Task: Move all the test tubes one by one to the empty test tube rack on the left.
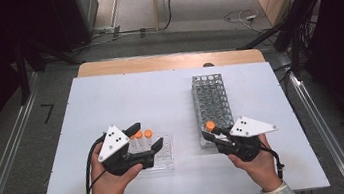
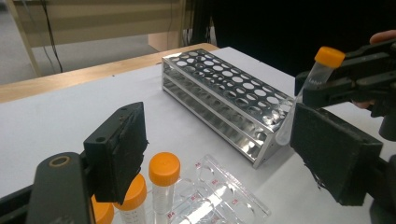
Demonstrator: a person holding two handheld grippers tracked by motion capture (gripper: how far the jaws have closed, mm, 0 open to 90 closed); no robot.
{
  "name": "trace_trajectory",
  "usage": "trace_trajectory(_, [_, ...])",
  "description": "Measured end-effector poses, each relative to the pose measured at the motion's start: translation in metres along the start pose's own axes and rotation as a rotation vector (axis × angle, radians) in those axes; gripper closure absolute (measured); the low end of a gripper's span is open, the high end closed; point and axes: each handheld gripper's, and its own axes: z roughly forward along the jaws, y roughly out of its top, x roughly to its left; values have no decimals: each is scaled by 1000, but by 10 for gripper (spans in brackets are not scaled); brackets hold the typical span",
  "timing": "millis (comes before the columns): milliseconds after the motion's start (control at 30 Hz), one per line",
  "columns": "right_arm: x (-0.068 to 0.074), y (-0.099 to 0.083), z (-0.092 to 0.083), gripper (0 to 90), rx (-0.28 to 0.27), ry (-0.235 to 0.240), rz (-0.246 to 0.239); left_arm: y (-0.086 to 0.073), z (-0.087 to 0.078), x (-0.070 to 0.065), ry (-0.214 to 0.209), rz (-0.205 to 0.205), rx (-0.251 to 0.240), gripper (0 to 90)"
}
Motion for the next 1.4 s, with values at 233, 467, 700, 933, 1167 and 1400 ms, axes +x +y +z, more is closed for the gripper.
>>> trace_trajectory(233, [5,-6,5,714,19,20,2,0,2,-7,-36,4,17,191])
trace_trajectory(467, [14,-8,13,713,38,47,-5,-1,7,-18,-82,36,18,224])
trace_trajectory(700, [23,-10,21,714,59,75,-14,-5,15,-30,-116,56,22,248])
trace_trajectory(933, [32,-10,27,714,69,100,-39,-9,27,-45,-152,90,25,264])
trace_trajectory(1167, [40,-10,32,714,85,124,-59,-12,39,-52,-171,99,31,355])
trace_trajectory(1400, [42,-10,33,713,85,130,-62,-13,45,-54,-202,96,31,521])
